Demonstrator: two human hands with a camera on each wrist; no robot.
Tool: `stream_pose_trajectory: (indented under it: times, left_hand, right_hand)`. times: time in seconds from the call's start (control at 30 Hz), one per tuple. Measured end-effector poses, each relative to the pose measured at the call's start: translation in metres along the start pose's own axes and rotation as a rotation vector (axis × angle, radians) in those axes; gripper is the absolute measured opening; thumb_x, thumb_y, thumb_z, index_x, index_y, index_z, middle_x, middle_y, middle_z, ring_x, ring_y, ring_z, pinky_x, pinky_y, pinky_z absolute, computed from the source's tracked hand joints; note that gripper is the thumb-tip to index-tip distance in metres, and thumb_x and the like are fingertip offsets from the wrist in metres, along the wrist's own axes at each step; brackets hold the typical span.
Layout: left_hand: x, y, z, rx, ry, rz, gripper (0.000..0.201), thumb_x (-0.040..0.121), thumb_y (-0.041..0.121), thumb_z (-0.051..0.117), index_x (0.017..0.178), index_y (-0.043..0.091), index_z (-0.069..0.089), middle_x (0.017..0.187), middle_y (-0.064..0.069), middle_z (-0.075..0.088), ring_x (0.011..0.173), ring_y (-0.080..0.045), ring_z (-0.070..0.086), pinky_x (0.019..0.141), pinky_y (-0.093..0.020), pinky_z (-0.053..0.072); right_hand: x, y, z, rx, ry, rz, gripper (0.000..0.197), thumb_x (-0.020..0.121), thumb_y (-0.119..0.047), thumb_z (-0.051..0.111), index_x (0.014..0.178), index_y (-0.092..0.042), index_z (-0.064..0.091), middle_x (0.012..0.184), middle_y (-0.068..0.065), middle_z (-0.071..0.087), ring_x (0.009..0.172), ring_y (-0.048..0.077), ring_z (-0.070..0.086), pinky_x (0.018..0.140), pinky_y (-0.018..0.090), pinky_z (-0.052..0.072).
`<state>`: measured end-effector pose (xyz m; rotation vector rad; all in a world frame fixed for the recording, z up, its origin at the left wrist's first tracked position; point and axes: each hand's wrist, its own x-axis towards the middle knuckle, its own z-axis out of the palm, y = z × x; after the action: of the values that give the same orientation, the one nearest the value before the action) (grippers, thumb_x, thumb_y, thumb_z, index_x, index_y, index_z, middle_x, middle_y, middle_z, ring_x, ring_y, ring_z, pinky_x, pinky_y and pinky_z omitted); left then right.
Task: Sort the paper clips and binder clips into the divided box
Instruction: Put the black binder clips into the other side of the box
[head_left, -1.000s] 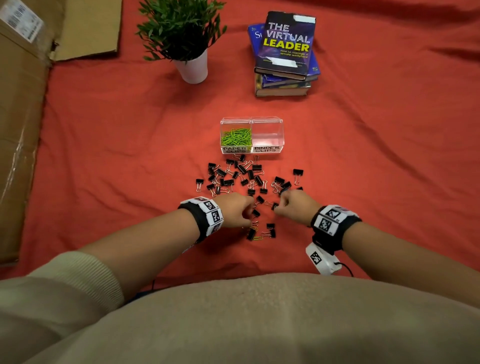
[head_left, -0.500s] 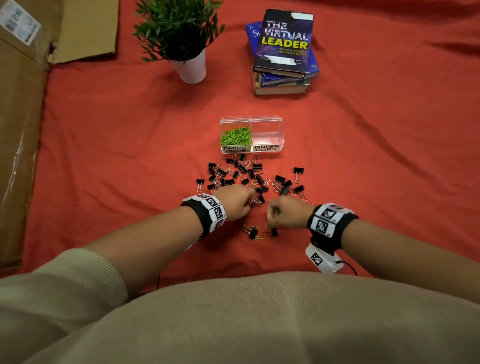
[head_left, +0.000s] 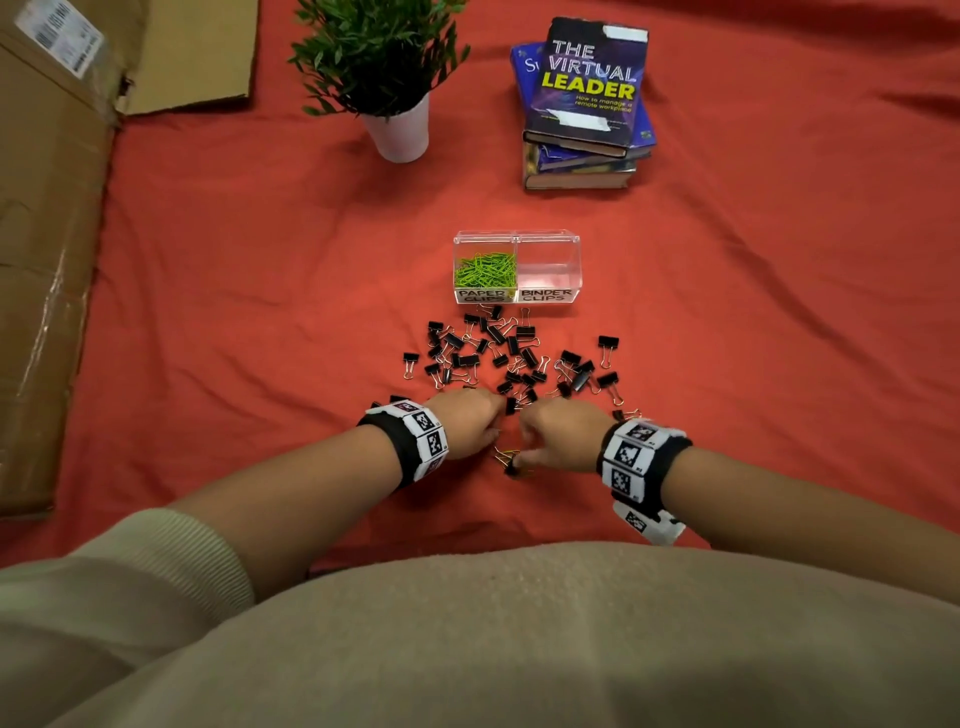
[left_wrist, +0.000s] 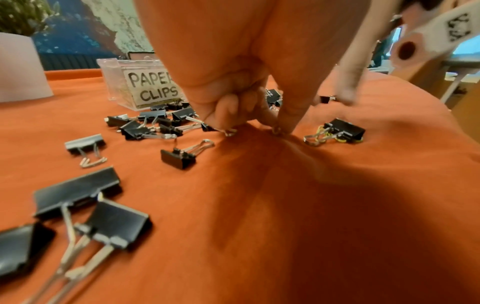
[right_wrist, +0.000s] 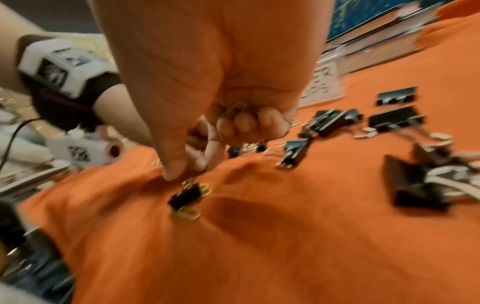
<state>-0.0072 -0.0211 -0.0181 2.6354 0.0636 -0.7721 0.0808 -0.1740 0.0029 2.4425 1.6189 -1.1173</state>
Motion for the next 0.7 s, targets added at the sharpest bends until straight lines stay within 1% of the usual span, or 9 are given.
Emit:
stream_pose_trajectory:
  times: [0.07,0.1,0.17,0.27,0.33,0.4,0.5,0.6,0.7]
  left_hand:
    - [-0.002,-0.001,-0.002,-0.106,0.024,-0.024,0.009,0.088,0.021,0.050,0.091,0.012,0.052,0.098,-0.011,0.061,0.090,-0.030,0.058,0.078,-0.037,0.047]
    - [-0.002,-0.001,-0.004,-0.165,0.041,-0.043,0.005,0.088,0.018,0.050,0.088,0.013,0.050,0.095,-0.011,0.060,0.087,-0.029,0.057,0.075,-0.036,0.045]
    - [-0.003,-0.001,-0.009,-0.271,0.076,-0.084,0.005,0.088,0.014,0.049,0.084,0.014,0.046,0.089,-0.010,0.059,0.080,-0.025,0.052,0.069,-0.031,0.040]
    - [-0.002,-0.003,-0.016,-0.341,0.101,-0.121,0.007,0.089,0.014,0.047,0.083,0.015,0.044,0.083,-0.006,0.055,0.076,-0.022,0.049,0.066,-0.029,0.035]
    - [-0.001,-0.004,-0.018,-0.342,0.085,-0.128,0.005,0.091,0.014,0.044,0.087,0.015,0.046,0.085,-0.005,0.057,0.078,-0.023,0.051,0.067,-0.030,0.037]
    - [0.001,-0.004,-0.017,-0.341,0.063,-0.126,0.009,0.092,0.014,0.042,0.094,0.013,0.051,0.090,-0.006,0.060,0.083,-0.024,0.055,0.072,-0.032,0.042]
    - [0.001,0.001,-0.016,-0.337,0.019,-0.111,0.018,0.091,0.011,0.039,0.100,0.014,0.055,0.088,-0.001,0.058,0.083,-0.021,0.055,0.072,-0.027,0.040]
    - [-0.001,0.010,-0.013,-0.326,-0.039,-0.087,0.024,0.090,0.009,0.036,0.098,0.015,0.058,0.086,0.002,0.058,0.080,-0.019,0.054,0.071,-0.025,0.038]
    - [-0.004,0.019,-0.006,-0.192,-0.081,-0.059,0.021,0.093,0.020,0.037,0.098,0.012,0.056,0.093,-0.007,0.064,0.085,-0.027,0.060,0.068,-0.028,0.041]
  right_hand:
    - [0.002,-0.012,0.010,-0.112,0.020,-0.036,0.045,0.077,-0.055,0.063,0.098,-0.015,0.056,0.100,0.005,0.064,0.093,0.025,0.060,0.070,0.034,0.046]
    - [0.004,-0.015,0.013,-0.142,0.037,-0.042,0.047,0.077,-0.054,0.063,0.099,-0.013,0.056,0.102,0.007,0.064,0.095,0.027,0.061,0.073,0.035,0.048]
    - [0.007,-0.016,0.015,-0.154,0.056,-0.028,0.040,0.078,-0.047,0.059,0.096,-0.012,0.056,0.101,0.008,0.065,0.094,0.029,0.063,0.074,0.037,0.051]
    - [0.009,-0.004,0.006,-0.112,0.081,0.028,0.036,0.078,-0.045,0.056,0.093,-0.013,0.057,0.096,0.006,0.065,0.088,0.027,0.063,0.067,0.033,0.050]
    - [0.008,0.008,-0.005,-0.087,0.111,0.083,0.037,0.078,-0.047,0.055,0.095,-0.014,0.057,0.096,0.005,0.065,0.087,0.026,0.063,0.068,0.034,0.053]
    - [0.005,0.019,-0.015,-0.063,0.150,0.143,0.039,0.080,-0.046,0.056,0.102,-0.014,0.055,0.102,0.004,0.064,0.091,0.026,0.063,0.070,0.035,0.052]
    - [0.000,0.023,-0.017,-0.033,0.177,0.145,0.038,0.082,-0.041,0.058,0.109,-0.015,0.051,0.106,0.004,0.064,0.096,0.026,0.062,0.072,0.036,0.051]
    - [-0.002,0.017,-0.005,-0.064,0.093,0.063,0.027,0.083,-0.035,0.056,0.103,-0.017,0.054,0.107,0.003,0.065,0.099,0.025,0.062,0.076,0.037,0.053]
    - [-0.001,0.014,0.003,-0.101,0.085,0.108,0.029,0.086,-0.036,0.054,0.102,-0.012,0.056,0.107,0.007,0.065,0.098,0.028,0.062,0.076,0.037,0.051]
